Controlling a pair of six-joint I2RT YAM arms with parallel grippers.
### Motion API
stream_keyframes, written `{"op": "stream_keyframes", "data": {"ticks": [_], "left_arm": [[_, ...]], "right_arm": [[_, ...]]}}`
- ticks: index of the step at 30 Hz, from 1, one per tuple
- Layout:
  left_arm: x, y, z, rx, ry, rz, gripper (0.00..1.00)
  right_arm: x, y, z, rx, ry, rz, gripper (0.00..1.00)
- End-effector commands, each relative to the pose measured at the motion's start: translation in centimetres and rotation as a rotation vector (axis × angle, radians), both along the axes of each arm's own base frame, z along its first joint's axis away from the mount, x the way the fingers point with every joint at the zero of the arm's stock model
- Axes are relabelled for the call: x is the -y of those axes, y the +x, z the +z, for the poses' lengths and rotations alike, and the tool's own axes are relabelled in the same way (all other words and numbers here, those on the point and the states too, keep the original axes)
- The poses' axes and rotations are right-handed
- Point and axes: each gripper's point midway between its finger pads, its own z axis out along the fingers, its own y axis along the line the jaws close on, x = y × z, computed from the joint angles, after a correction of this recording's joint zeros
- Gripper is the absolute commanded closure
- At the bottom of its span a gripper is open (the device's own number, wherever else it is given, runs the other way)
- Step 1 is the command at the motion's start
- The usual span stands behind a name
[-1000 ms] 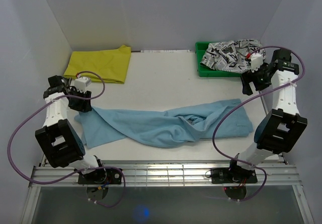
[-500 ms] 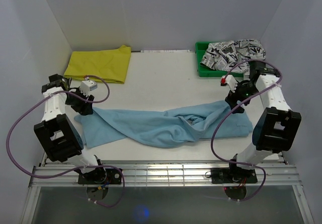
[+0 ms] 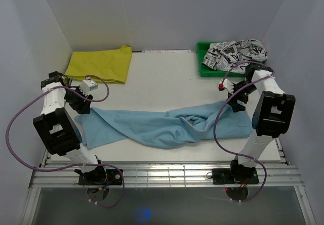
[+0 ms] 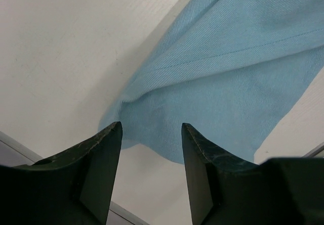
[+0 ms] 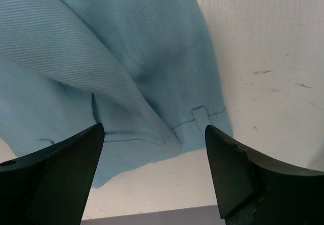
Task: Fold and stack the trousers
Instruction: Flatten the trousers out
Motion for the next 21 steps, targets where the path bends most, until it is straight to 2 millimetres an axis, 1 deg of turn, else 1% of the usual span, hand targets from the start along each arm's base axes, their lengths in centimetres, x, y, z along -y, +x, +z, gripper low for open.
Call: {"op": "stream_keyframes", "data": {"ticks": [1,2,4,5,6,7,8,9,10,14,17,21], "left_arm": [[0.5,0.7,1.5,0.045,-0.022,-0.017,0.39],[0.5,0.8,1.6,0.058,-0.019,-0.037,0.39],[0.7,0.8,1.9,0.087,-0.016,-0.061,0.39],[0.7,1.0,2.1,0.107,-0.008,-0.076,0.40],[0.7,1.1,2.1,0.125,0.000,-0.100,0.40],[0.8,1.0,2.1,0.135,0.004,-0.115,0.40],[0.9,1.2,2.0,0.145,0.006,-0.132,0.40],[0.8,1.2,1.9,0.160,0.018,-0.163,0.40],[0.8,1.1,1.3,0.158,0.019,-0.175,0.40],[-0.1,3.3,0.2,0.226,0.057,-0.191,0.41],[-0.2,3.7,-0.9,0.196,0.040,-0.220,0.43],[-0.5,4.5,-1.7,0.184,0.032,-0.233,0.45]], "right_arm": [[-1.0,1.2,-0.2,0.042,-0.013,0.082,0.17],[-1.3,1.1,-0.6,0.038,-0.015,0.092,0.24],[-1.7,1.3,-0.5,0.052,-0.020,0.113,0.37],[-1.7,1.3,-0.3,0.057,-0.018,0.112,0.48],[-1.8,1.5,0.0,0.065,-0.018,0.112,0.55],[-1.7,1.3,0.4,0.062,-0.022,0.110,0.63],[-1.6,1.3,0.6,0.062,-0.026,0.107,0.85],[-1.5,1.4,0.9,0.071,-0.029,0.102,0.92],[-1.4,1.3,1.6,0.088,-0.029,0.099,0.92],[-1.5,0.9,3.2,0.114,-0.029,0.102,0.92],[-1.5,0.7,4.1,0.129,-0.026,0.095,0.92],[-1.6,0.6,4.9,0.152,-0.024,0.084,0.92]]}}
